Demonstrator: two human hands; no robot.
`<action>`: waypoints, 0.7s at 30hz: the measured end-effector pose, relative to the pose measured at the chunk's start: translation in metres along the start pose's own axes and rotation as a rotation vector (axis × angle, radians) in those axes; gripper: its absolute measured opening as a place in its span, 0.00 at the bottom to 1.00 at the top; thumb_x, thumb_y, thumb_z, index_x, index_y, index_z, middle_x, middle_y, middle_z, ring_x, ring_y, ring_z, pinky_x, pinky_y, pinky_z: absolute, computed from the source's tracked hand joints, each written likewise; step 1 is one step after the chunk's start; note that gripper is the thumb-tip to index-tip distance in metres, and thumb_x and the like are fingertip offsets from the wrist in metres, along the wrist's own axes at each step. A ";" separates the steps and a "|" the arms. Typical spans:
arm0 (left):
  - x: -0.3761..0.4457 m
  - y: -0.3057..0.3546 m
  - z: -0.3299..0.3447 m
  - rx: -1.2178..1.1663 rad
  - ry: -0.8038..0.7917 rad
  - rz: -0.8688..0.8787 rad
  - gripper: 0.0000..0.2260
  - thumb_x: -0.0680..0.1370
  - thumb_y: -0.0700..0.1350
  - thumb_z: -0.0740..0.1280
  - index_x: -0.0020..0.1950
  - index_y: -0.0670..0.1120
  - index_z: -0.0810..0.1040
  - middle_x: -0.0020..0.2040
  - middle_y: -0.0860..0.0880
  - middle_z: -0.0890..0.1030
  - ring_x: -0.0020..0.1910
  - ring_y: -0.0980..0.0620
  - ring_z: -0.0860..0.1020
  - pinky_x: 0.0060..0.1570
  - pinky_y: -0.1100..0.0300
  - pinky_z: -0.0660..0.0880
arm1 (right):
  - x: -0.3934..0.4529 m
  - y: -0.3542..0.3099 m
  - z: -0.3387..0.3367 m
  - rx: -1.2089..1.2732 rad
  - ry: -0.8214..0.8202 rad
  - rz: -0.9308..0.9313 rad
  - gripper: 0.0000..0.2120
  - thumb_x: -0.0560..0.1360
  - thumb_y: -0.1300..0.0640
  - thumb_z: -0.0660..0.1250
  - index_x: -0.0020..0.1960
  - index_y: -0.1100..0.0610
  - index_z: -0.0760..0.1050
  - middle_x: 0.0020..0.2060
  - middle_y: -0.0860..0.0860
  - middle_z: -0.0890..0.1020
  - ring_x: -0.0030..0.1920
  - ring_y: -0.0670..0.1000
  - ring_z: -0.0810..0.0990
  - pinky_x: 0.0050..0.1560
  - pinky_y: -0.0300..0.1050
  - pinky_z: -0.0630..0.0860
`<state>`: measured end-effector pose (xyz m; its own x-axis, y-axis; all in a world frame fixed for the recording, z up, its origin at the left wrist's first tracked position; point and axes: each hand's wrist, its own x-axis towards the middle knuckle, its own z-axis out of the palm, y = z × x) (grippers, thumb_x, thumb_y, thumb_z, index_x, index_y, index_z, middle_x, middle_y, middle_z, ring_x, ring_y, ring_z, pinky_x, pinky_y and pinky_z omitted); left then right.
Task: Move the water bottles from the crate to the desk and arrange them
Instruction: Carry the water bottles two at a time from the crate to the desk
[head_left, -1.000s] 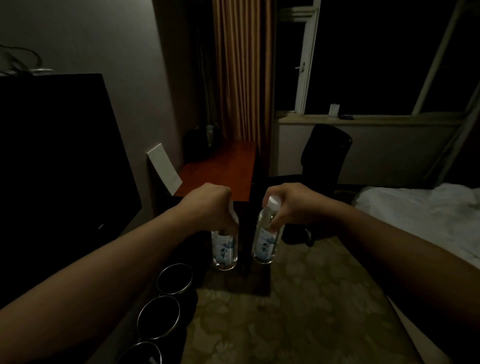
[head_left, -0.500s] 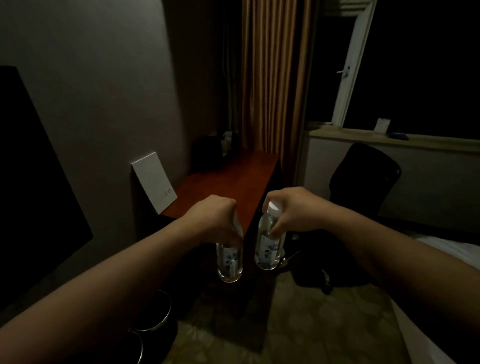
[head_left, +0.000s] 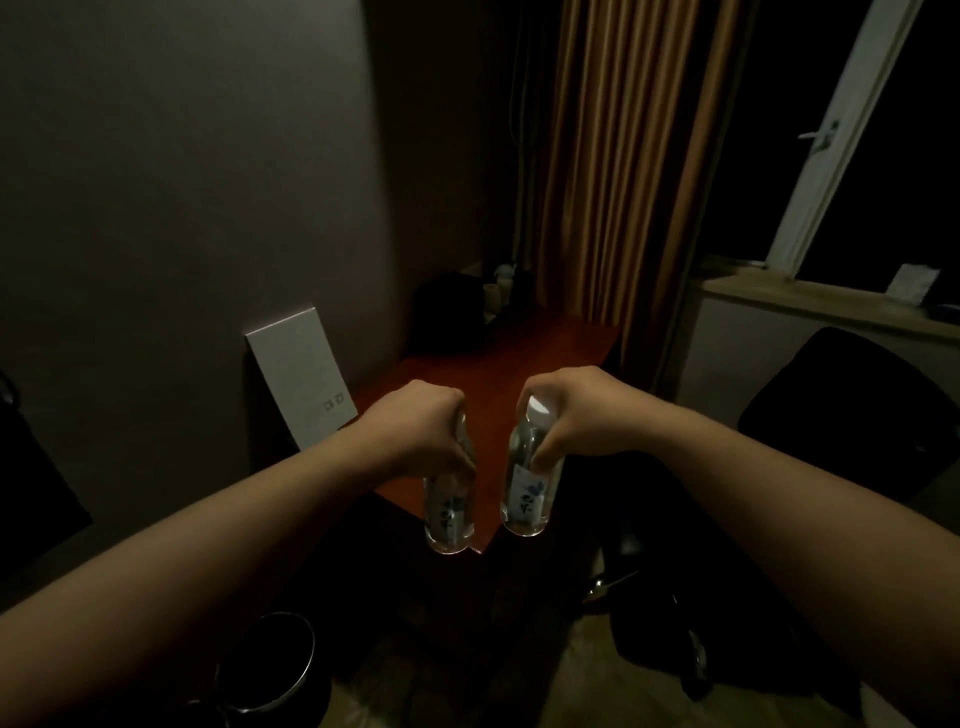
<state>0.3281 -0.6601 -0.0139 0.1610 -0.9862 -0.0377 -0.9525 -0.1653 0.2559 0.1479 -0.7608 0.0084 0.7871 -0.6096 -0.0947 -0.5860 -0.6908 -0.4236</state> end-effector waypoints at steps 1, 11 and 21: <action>0.020 -0.005 0.000 0.010 0.006 -0.007 0.19 0.66 0.54 0.79 0.44 0.51 0.71 0.42 0.53 0.76 0.38 0.56 0.74 0.32 0.63 0.69 | 0.021 0.010 -0.004 -0.007 -0.008 -0.005 0.24 0.64 0.54 0.80 0.56 0.47 0.75 0.51 0.45 0.77 0.50 0.46 0.79 0.46 0.44 0.82; 0.213 -0.060 -0.026 -0.007 0.108 -0.139 0.20 0.65 0.54 0.79 0.46 0.51 0.71 0.41 0.54 0.75 0.37 0.57 0.74 0.29 0.64 0.68 | 0.231 0.082 -0.074 -0.042 -0.006 -0.112 0.24 0.63 0.54 0.81 0.55 0.48 0.75 0.49 0.43 0.78 0.49 0.45 0.78 0.45 0.42 0.81; 0.342 -0.147 -0.042 0.020 0.195 -0.426 0.23 0.63 0.57 0.79 0.47 0.48 0.73 0.43 0.50 0.78 0.41 0.50 0.77 0.35 0.54 0.78 | 0.429 0.116 -0.090 -0.106 -0.083 -0.303 0.23 0.63 0.53 0.80 0.55 0.48 0.75 0.50 0.44 0.77 0.50 0.46 0.77 0.45 0.42 0.79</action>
<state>0.5340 -0.9726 -0.0236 0.5823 -0.8116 0.0470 -0.7956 -0.5570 0.2384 0.4004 -1.1380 -0.0006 0.9392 -0.3391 -0.0535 -0.3358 -0.8752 -0.3481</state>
